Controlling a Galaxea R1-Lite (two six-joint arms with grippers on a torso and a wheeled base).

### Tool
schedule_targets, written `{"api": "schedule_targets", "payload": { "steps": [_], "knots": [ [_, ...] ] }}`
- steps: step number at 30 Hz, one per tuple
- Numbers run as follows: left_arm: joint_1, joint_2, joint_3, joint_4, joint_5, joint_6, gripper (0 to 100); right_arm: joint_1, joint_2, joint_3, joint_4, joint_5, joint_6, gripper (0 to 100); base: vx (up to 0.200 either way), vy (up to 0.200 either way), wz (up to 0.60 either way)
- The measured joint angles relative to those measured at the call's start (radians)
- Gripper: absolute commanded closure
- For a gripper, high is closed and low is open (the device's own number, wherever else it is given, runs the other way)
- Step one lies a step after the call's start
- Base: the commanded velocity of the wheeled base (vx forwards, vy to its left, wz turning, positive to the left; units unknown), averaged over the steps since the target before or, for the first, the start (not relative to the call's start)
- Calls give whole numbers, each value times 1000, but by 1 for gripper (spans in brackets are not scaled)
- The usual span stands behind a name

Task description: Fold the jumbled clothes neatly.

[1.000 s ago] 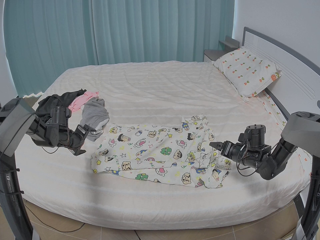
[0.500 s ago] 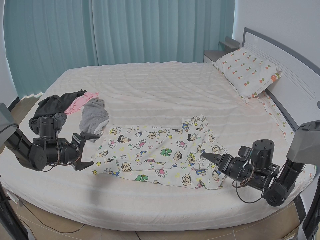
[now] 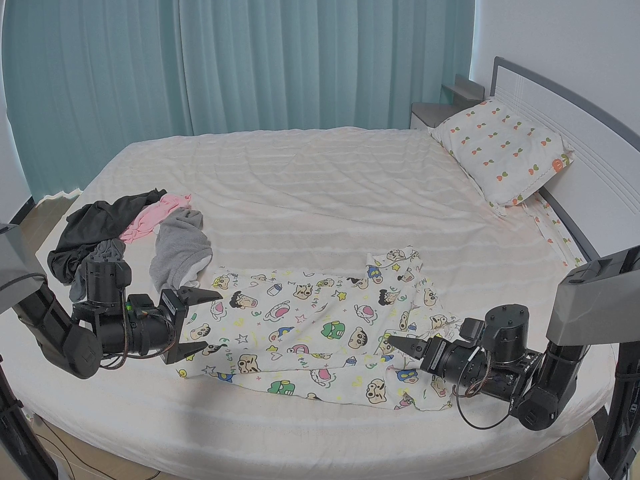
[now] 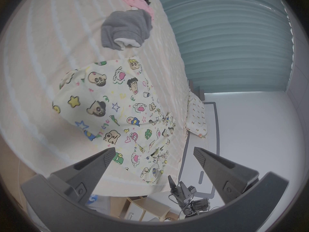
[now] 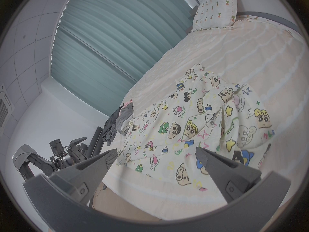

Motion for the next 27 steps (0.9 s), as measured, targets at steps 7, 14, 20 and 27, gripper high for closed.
{"api": "schedule_targets", "payload": {
  "steps": [7,14,20,27],
  "knots": [
    [-11,11,37,-14,-4,7,0,14,-9,17,-5,0,-20,0,0,57,0],
    [-10,16,41,-16,2,15,0,23,-25,30,-7,-1,-22,0,0,200,0],
    [-7,21,40,-16,5,17,0,25,-27,31,-7,-1,-23,0,0,200,0],
    [-14,28,45,-16,25,42,0,25,-30,34,-8,-2,-23,0,0,86,0]
  ]
}}
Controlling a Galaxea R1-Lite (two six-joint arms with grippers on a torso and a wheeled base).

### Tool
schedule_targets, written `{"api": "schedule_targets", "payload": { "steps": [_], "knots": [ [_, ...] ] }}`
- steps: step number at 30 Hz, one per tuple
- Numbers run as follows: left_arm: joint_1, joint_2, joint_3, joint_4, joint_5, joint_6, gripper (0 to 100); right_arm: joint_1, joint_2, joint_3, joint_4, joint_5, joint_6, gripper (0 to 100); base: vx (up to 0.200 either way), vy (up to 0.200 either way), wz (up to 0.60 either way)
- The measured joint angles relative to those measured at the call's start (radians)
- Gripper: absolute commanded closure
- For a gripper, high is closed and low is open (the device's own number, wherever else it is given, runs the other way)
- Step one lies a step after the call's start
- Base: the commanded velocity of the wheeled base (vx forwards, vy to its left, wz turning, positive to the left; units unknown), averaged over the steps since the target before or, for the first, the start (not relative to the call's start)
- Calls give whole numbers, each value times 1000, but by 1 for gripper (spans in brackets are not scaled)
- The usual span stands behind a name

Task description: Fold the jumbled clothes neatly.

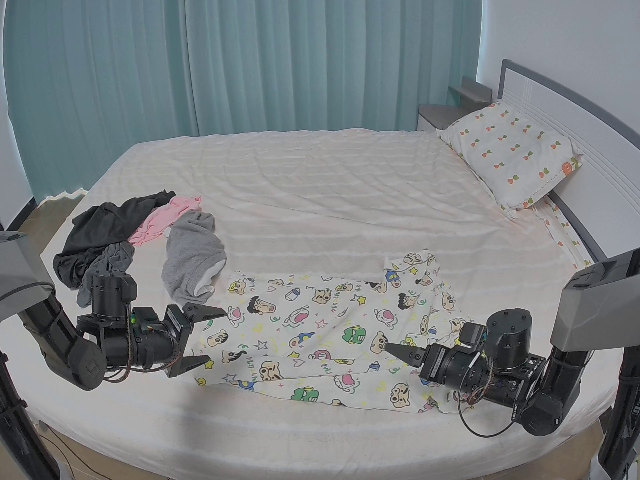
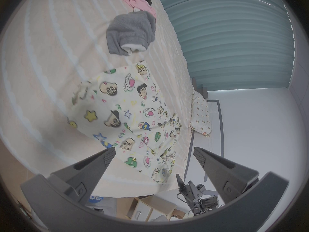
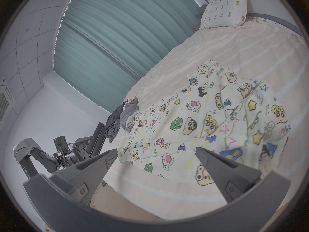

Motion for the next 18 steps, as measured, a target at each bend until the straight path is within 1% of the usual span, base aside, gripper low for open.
{"api": "schedule_targets", "payload": {
  "steps": [2,5,8,10,11,12,13,15,18],
  "knots": [
    [-8,1,5,0,38,23,0,0,0,1,0,0,0,0,0,0,0],
    [-49,4,10,8,159,48,0,0,-1,1,-1,0,-4,0,0,0,0],
    [-113,20,10,24,287,61,0,0,-1,2,-2,0,-7,0,0,0,0],
    [-156,43,4,32,355,67,0,0,-1,2,-2,0,-9,0,0,0,0],
    [-182,63,-3,40,411,70,0,0,-1,2,-2,0,-9,0,0,0,0],
    [-198,76,-9,43,446,71,0,-1,-1,2,-3,0,-9,0,0,0,0],
    [-224,97,-20,48,499,74,0,-1,-1,2,-3,0,-10,0,0,0,0],
    [-274,131,-37,59,563,77,0,0,-1,3,-3,0,-11,0,0,0,0],
    [-335,176,-56,74,637,84,0,-1,-1,3,-4,0,-11,0,0,0,0]
  ]
}}
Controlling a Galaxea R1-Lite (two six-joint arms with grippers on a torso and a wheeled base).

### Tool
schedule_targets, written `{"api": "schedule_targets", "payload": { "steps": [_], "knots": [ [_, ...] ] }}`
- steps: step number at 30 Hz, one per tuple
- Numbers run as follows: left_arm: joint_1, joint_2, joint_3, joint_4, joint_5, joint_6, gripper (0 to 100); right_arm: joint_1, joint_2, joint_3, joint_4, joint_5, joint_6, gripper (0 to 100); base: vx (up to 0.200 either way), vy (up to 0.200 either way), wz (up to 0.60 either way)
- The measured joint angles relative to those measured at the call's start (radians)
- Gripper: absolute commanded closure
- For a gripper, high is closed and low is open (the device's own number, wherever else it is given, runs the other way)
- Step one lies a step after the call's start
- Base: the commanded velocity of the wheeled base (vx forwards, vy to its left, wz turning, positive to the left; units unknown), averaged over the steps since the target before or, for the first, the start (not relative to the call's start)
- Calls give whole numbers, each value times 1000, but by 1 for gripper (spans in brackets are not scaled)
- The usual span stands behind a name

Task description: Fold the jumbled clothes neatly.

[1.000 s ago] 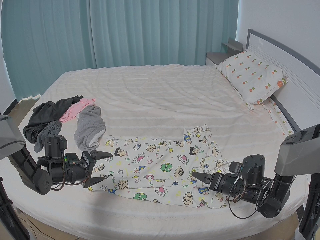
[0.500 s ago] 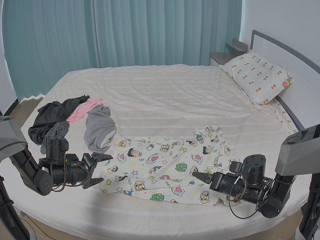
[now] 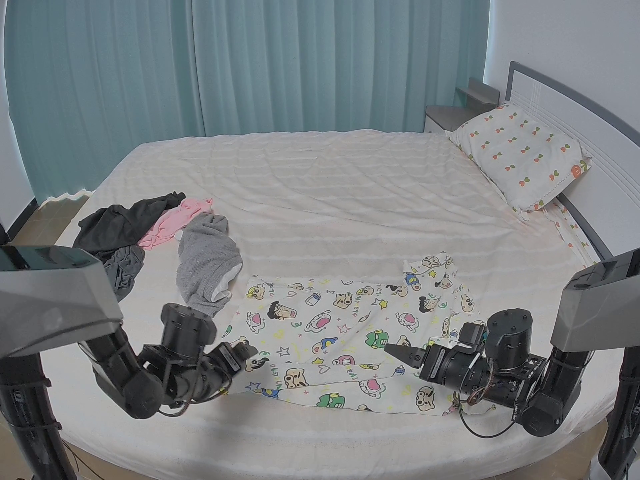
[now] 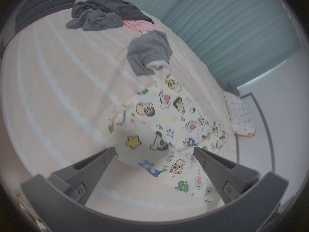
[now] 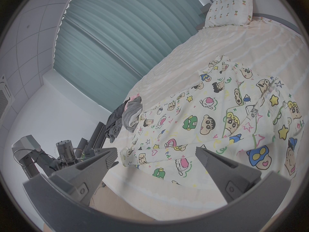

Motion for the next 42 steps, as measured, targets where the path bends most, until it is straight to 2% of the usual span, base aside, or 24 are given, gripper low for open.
{"api": "schedule_targets", "payload": {
  "steps": [3,6,15,21,22,26,34,42],
  "knots": [
    [-31,34,-3,8,43,29,0,1,0,0,0,0,0,0,0,0,0],
    [-44,57,16,0,51,114,0,1,0,0,-1,0,-1,0,0,0,0],
    [-27,87,96,-116,64,470,0,1,-1,1,-2,-2,-1,0,0,0,0],
    [-9,122,107,-177,109,745,0,1,-2,1,-2,-2,-2,0,0,0,0],
    [-7,130,104,-180,117,767,0,1,-2,1,-2,-3,-1,0,0,0,0],
    [-4,172,77,-191,150,814,0,1,-2,1,-2,-3,-1,0,0,0,0],
    [-25,206,51,-189,165,822,0,1,-3,1,-2,-3,-1,0,0,0,0],
    [-25,212,53,-192,245,890,0,2,-3,7,-30,-3,-3,0,0,0,0]
  ]
}}
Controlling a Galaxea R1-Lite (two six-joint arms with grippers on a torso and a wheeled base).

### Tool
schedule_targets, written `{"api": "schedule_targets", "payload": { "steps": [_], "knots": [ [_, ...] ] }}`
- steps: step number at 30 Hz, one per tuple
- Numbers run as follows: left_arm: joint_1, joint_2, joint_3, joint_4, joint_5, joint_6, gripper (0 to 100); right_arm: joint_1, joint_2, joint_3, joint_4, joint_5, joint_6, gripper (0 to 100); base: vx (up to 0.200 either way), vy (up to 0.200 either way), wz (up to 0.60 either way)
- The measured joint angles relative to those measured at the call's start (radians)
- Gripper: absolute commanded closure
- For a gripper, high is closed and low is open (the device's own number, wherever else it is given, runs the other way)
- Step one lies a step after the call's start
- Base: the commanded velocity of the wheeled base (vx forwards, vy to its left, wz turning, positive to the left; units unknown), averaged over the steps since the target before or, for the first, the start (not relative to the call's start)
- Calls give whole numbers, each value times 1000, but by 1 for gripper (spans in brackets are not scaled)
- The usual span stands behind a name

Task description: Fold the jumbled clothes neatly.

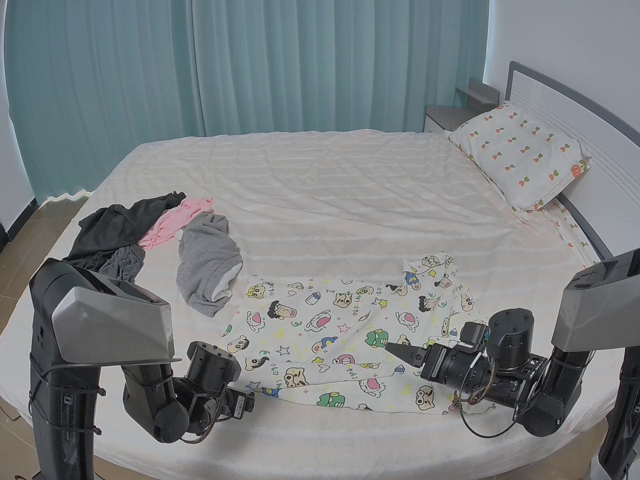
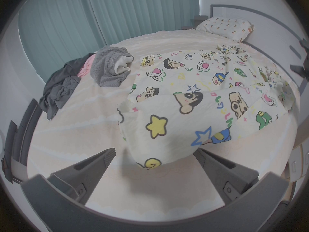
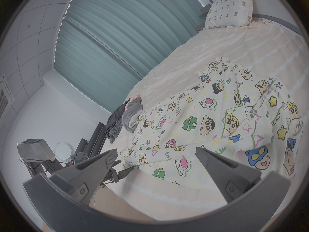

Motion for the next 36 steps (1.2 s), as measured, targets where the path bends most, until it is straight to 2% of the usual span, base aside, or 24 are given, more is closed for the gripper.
{"api": "schedule_targets", "payload": {
  "steps": [9,10,29,36],
  "knots": [
    [9,0,-4,-1,8,50,0,1,4,16,-28,0,-13,0,0,0,0],
    [11,1,-5,-1,8,54,100,1,4,17,-28,0,-13,0,0,0,0],
    [31,-53,10,8,33,64,100,1,6,17,-28,1,-12,0,0,0,0],
    [61,-74,-44,8,31,65,100,1,6,17,-28,1,-12,0,0,0,0]
  ]
}}
